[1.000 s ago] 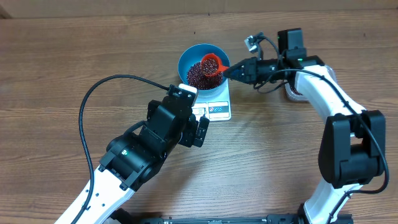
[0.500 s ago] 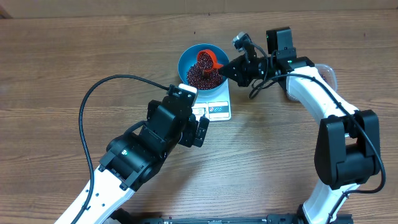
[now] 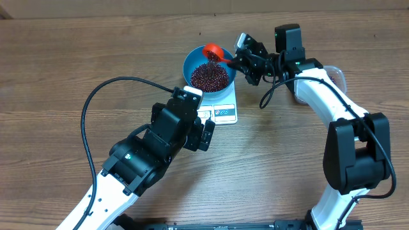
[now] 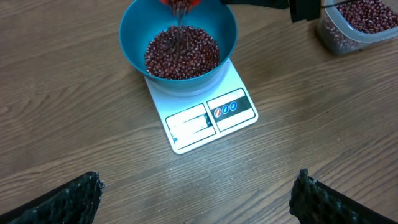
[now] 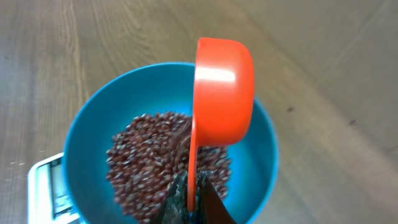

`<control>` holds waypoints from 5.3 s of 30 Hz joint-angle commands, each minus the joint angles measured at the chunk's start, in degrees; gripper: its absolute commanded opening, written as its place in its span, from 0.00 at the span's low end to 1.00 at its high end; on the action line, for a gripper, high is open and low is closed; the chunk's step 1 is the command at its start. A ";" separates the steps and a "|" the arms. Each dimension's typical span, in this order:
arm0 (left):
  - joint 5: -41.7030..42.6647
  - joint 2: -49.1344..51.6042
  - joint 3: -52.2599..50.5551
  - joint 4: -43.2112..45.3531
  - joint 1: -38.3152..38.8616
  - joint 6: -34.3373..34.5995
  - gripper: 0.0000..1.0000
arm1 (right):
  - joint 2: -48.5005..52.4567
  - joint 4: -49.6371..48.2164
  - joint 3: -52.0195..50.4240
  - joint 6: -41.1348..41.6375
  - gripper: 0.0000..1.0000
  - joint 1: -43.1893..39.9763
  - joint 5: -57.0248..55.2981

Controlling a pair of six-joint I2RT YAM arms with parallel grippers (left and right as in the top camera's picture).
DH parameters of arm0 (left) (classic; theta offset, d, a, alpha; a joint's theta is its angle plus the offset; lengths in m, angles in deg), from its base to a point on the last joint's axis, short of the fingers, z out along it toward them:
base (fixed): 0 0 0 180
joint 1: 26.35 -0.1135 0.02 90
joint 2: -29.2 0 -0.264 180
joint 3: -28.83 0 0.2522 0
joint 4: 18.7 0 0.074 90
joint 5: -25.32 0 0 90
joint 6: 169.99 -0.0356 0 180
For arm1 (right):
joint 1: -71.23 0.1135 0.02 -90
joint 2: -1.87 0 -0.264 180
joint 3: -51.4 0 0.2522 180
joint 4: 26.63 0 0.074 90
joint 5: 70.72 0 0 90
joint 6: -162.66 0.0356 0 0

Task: Scoop item into bowl and weigh 150g on scale
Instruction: 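Tilt the red scoop to pour the beans into the teal bowl, then return the empty scoop right into the bean tub and dip it, then drag the red scoop through the beans in the tub to fill it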

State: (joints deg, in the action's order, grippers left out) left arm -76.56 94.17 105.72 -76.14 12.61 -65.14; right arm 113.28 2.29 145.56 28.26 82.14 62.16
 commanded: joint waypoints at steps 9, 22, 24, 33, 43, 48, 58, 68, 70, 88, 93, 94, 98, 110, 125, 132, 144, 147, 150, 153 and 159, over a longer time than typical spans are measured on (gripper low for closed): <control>-0.70 0.28 0.02 0.20 -0.37 0.76 1.00 | 0.13 -2.91 0.61 -1.33 0.04 0.26 -0.85; -0.70 0.28 0.02 0.20 -0.37 0.74 0.99 | -4.39 5.01 0.66 1.53 0.04 0.26 -0.85; -0.70 0.28 0.02 0.20 -0.37 0.76 1.00 | -6.27 9.07 0.68 1.53 0.04 0.26 -0.85; -0.70 0.28 0.02 0.20 -0.37 0.76 1.00 | -14.69 18.49 0.68 1.53 0.04 0.26 -0.85; -0.70 0.28 0.02 0.20 -0.37 0.76 1.00 | -20.90 40.39 0.68 10.62 0.04 -3.61 -3.69; -0.70 0.28 0.02 0.20 -0.37 0.76 1.00 | -20.98 48.33 0.68 10.60 0.04 -10.45 -4.31; -0.70 0.28 0.02 0.20 -0.37 0.76 1.00 | -20.98 48.35 0.66 18.49 0.04 -25.22 -12.28; -0.70 0.28 0.02 0.20 -0.37 0.76 1.00 | -20.85 46.25 0.61 22.21 0.04 -25.57 -28.81; -0.70 0.28 0.02 0.20 -0.37 0.76 0.99 | -20.85 45.29 0.59 24.46 0.04 -25.57 -32.06; -0.70 0.28 0.02 0.20 -0.37 0.74 0.99 | -12.44 43.19 0.55 26.25 0.04 -25.57 -35.34; -0.70 0.28 0.02 0.20 -0.37 0.76 1.00 | -9.60 41.46 0.55 26.43 0.04 -25.57 -35.34; -0.70 0.28 0.02 0.20 -0.37 0.76 1.00 | -9.33 41.24 0.55 26.43 0.04 -25.57 -35.36; -0.70 0.28 0.02 0.20 -0.37 0.76 1.00 | -8.70 39.19 0.55 26.45 0.04 -25.57 -35.39; -0.70 0.28 0.02 0.20 -0.37 0.76 1.00 | -8.63 36.50 0.55 26.45 0.04 -25.57 -40.46; -0.70 0.28 0.02 0.20 -0.37 0.76 1.00 | -6.73 36.50 0.04 26.40 0.04 -25.57 -40.24; -0.70 0.28 0.02 0.20 -0.37 0.76 1.00 | -5.84 36.13 -1.38 26.40 0.04 -25.57 -35.67; -0.70 0.28 0.02 0.22 -0.37 0.76 0.99 | -5.79 34.56 -5.92 26.40 0.04 -25.57 -28.20; -0.70 0.28 0.02 0.20 -0.37 0.76 0.99 | -5.79 34.62 -5.95 26.38 0.04 -25.57 -24.83; -0.70 0.28 0.02 0.20 -0.37 0.76 1.00 | -5.79 34.60 -5.95 26.38 0.04 -25.57 -23.17; -0.70 0.28 0.02 0.20 -0.37 0.74 1.00 | -5.79 34.62 -5.95 26.38 0.04 -25.57 -22.80; -0.70 0.28 0.02 0.20 -0.37 0.74 0.99 | -5.79 34.69 -6.47 26.38 0.04 -25.57 -19.67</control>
State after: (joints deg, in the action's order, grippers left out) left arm -76.56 94.17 105.72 -76.14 12.61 -65.14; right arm 106.47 36.43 140.47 54.58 56.24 38.60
